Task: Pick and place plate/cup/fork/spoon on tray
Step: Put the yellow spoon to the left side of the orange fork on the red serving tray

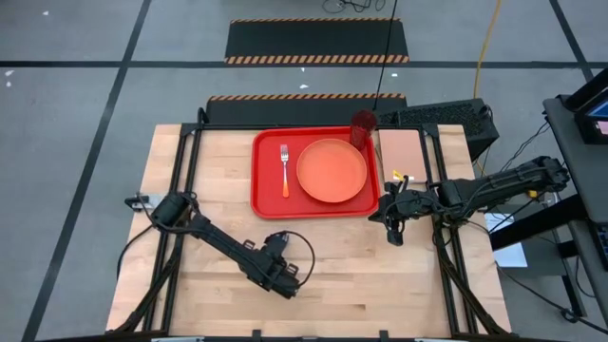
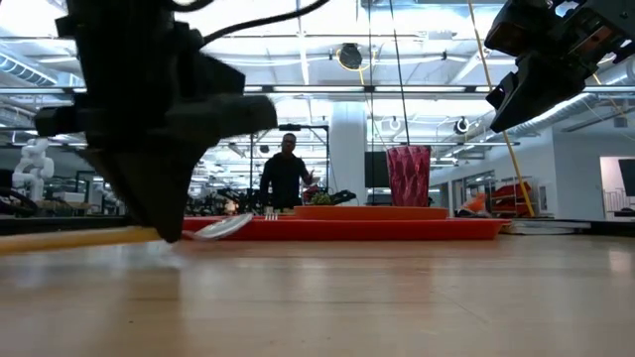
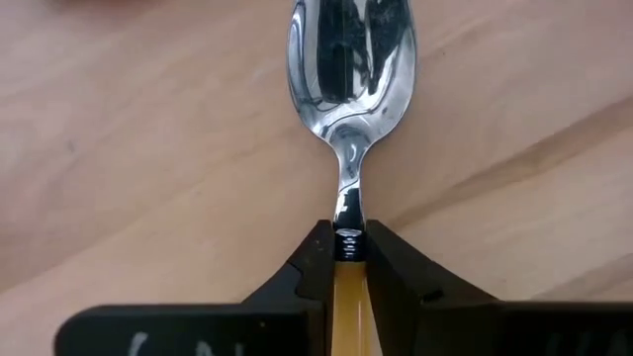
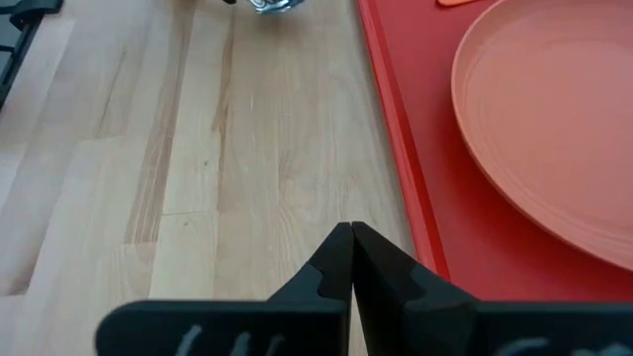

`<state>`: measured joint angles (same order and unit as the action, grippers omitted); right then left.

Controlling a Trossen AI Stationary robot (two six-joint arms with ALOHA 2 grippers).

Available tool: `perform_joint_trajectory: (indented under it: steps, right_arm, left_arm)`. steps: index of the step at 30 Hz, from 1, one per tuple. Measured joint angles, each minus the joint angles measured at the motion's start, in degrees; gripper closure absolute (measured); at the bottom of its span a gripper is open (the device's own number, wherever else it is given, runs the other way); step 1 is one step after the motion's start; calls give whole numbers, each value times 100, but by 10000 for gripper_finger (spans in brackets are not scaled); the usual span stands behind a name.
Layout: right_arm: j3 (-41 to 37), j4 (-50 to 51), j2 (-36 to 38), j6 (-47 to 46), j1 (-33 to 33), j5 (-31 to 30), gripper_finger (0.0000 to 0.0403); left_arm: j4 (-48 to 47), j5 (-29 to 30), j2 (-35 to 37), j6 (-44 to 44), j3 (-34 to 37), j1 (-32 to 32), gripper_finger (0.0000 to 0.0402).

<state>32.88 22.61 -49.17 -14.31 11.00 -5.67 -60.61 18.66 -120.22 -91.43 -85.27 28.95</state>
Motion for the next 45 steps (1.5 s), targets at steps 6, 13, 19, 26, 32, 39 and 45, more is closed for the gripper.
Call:
perform_joint_trajectory:
  steps: [6,13,19,26,32,39,45]
  right_arm:
    - [0,13,-2,1,0,2,403]
    - [0,97,0,32,0,2,403]
    - [0,222,-2,131,0,2,403]
    - [0,223,0,439,0,-7,403]
    - [0,-3,0,916,0,-13,403]
    - [0,-279,0,1818,-2,-37,403]
    - [0,-307,-2,2731,-2,-60,403]
  left_arm:
    - [-115,89,101,151,-2,-146,361]
    - [-270,150,253,445,-11,-454,358]
    - [-312,505,650,811,-15,-780,357]
    - [-574,1134,1168,1312,-17,-1321,356]
    - [-631,1698,1417,1616,-17,-1920,356]
    - [-539,1880,1364,1673,-17,-2634,355]
    - [-401,2053,1235,1504,-20,-3028,355]
